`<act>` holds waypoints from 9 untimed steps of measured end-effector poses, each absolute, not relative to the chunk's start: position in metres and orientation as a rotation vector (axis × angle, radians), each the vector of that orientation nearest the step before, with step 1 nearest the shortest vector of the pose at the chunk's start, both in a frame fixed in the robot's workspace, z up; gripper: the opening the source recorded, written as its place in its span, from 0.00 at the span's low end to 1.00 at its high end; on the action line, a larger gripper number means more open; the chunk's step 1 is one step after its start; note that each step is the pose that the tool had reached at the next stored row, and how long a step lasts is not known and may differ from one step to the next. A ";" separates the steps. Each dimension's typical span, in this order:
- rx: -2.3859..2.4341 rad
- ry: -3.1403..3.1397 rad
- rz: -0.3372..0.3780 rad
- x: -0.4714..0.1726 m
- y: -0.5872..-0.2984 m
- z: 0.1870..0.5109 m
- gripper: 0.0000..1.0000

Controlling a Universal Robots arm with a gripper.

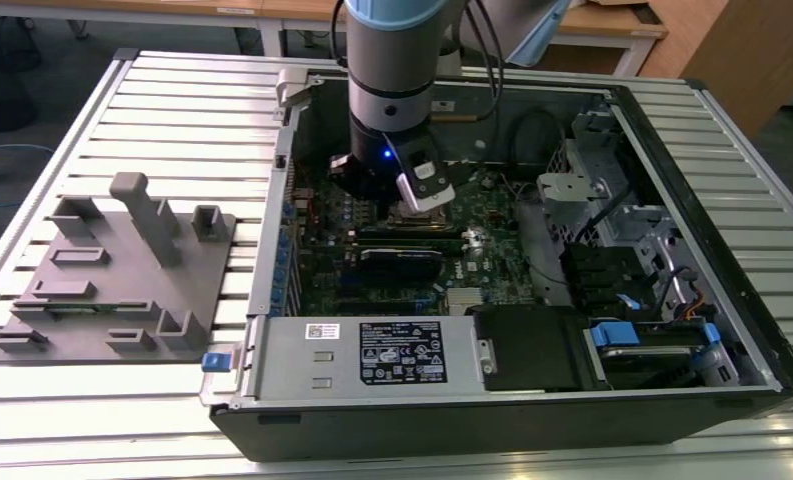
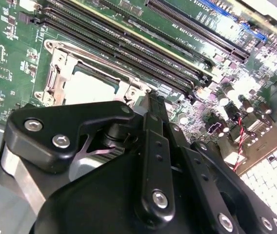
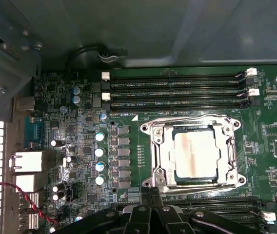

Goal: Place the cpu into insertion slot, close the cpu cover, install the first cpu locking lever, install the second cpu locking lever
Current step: 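Install the second cpu locking lever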

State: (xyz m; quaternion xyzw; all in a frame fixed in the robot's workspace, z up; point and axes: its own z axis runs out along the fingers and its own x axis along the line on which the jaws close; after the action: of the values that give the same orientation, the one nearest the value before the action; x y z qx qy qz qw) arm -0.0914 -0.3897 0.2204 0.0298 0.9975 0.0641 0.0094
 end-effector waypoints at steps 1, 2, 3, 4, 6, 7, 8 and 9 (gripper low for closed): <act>0.093 3.115 0.200 -0.091 -0.390 0.220 0.11; 0.093 3.115 0.200 -0.091 -0.390 0.220 0.11; 0.093 3.115 0.200 -0.090 -0.390 0.220 0.11; 0.093 3.115 0.200 -0.088 -0.390 0.220 0.11; 0.093 3.115 0.200 -0.083 -0.390 0.220 0.11; 0.093 3.115 0.200 -0.081 -0.390 0.219 0.11; 0.093 3.115 0.200 -0.078 -0.390 0.219 0.11; 0.093 3.115 0.200 -0.075 -0.390 0.219 0.11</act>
State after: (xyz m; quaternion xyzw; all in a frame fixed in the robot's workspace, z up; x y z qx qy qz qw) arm -0.0753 -0.3897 0.2191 0.0299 0.9975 0.0640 0.0093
